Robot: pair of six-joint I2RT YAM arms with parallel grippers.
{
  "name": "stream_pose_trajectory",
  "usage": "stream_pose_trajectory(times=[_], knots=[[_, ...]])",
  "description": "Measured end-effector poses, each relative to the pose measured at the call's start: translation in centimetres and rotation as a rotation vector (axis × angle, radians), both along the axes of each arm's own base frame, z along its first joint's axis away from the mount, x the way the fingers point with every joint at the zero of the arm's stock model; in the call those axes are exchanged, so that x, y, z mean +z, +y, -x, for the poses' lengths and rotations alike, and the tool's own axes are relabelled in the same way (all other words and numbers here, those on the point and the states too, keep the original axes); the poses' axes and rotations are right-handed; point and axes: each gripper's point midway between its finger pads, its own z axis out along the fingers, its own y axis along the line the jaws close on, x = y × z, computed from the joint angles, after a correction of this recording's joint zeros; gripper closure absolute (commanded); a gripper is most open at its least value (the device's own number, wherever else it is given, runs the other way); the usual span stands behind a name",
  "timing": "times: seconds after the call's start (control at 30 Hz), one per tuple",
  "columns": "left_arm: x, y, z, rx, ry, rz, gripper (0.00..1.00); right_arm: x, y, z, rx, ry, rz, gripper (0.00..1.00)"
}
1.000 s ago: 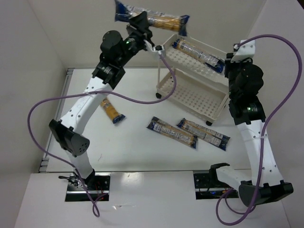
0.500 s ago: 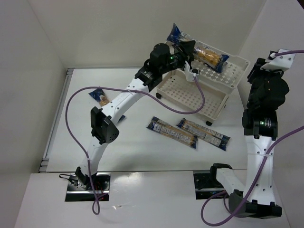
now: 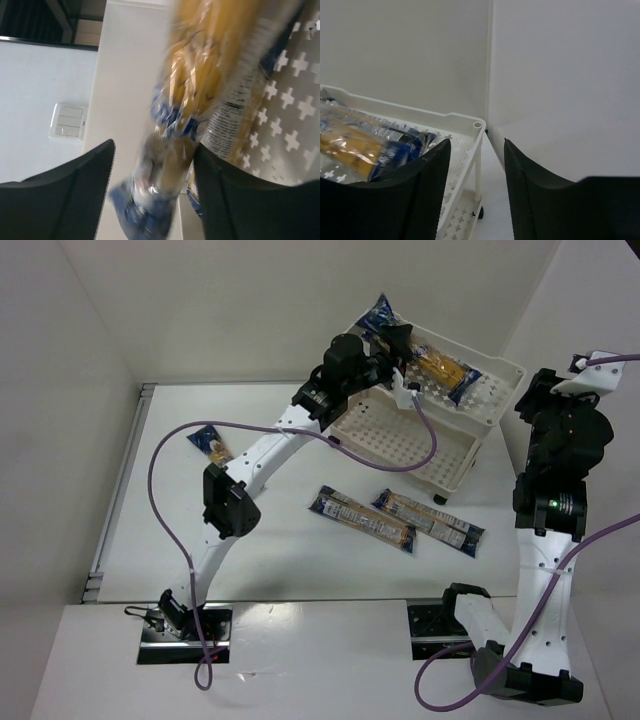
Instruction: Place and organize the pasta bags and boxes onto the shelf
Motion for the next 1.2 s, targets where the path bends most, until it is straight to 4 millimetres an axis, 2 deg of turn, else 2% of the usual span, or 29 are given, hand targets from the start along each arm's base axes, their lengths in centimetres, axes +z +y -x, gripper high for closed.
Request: stream_pose_trajectory(times=[0.03, 0.07, 0.13, 0.27, 0.4, 0.43, 0.6, 0.7, 0.73, 0.77, 0.83, 0.9, 0.97, 1.0, 1.03, 1.07, 1.1, 1.13, 1.17, 1.2], knots=[[0.3, 0.0, 0.1, -0.002, -0.002, 0.007, 0.25, -0.1, 0.1, 0.0, 0.005, 0.003, -0.002, 0.45], [0.5, 0.1, 0.1, -0.002, -0.001, 0.013, 0.18, -0.2, 0.2, -0.1, 0.011, 0.006, -0.003, 0.44], [1.2, 0.2, 0.3, -0.003, -0.017, 0.028, 0.17, -0.3, 0.4, -0.1, 0.023, 0.010, -0.003, 0.44], [3.9, 0.9, 1.0, -0.004, -0.064, 0.073, 0.17, -0.4, 0.9, -0.3, 0.053, 0.016, 0.001, 0.41], [7.6, 2.3, 2.6, -0.003, -0.098, 0.121, 0.12, -0.6, 1.4, -0.5, 0.083, 0.024, 0.001, 0.40], [8.7, 2.8, 3.0, 0.000, -0.108, 0.136, 0.03, -0.6, 1.5, -0.5, 0.091, 0.026, 0.001, 0.40], [14.5, 5.7, 5.3, 0.030, -0.172, 0.242, 0.00, -0.6, 2.3, -1.8, 0.150, 0.052, -0.001, 0.38], [17.7, 8.1, 6.5, 0.076, -0.203, 0.314, 0.00, 0.4, 3.0, -3.2, 0.203, 0.069, 0.002, 0.27], [18.7, 9.2, 6.8, 0.098, -0.214, 0.336, 0.00, 1.3, 3.4, -3.7, 0.231, 0.074, 0.009, 0.15], [19.5, 10.3, 7.3, 0.120, -0.223, 0.357, 0.00, 2.6, 3.7, -4.3, 0.260, 0.069, 0.019, 0.10], [20.9, 13.5, 7.9, 0.177, -0.252, 0.397, 0.00, 5.4, 4.5, -5.6, 0.319, 0.053, 0.045, 0.02], [21.6, 17.9, 7.5, 0.267, -0.248, 0.428, 0.00, 9.2, 5.2, -6.7, 0.367, 0.006, 0.085, 0.02], [22.0, 24.1, 6.3, 0.407, -0.243, 0.464, 0.00, 12.0, 6.6, -7.9, 0.394, -0.026, 0.126, 0.02], [21.7, 28.1, 5.6, 0.501, -0.223, 0.493, 0.00, 12.9, 8.0, -8.6, 0.409, -0.038, 0.147, 0.02], [21.2, 31.8, 5.2, 0.588, -0.200, 0.517, 0.00, 13.2, 10.5, -9.4, 0.424, -0.041, 0.162, 0.02], [20.3, 35.7, 4.7, 0.682, -0.166, 0.538, 0.00, 12.5, 14.4, -10.0, 0.459, -0.024, 0.192, 0.02], [19.0, 39.4, 4.6, 0.775, -0.122, 0.568, 0.00, 11.0, 18.9, -10.5, 0.522, 0.012, 0.230, 0.02], [17.4, 42.8, 4.6, 0.865, -0.078, 0.593, 0.00, 8.4, 23.9, -10.6, 0.596, 0.068, 0.282, 0.02], [15.2, 46.2, 5.0, 0.961, -0.022, 0.615, 0.00, 5.0, 29.1, -10.2, 0.681, 0.146, 0.342, 0.02], [13.0, 49.0, 5.6, 1.049, 0.033, 0.634, 0.00, 1.9, 33.0, -9.9, 0.745, 0.215, 0.392, 0.02]])
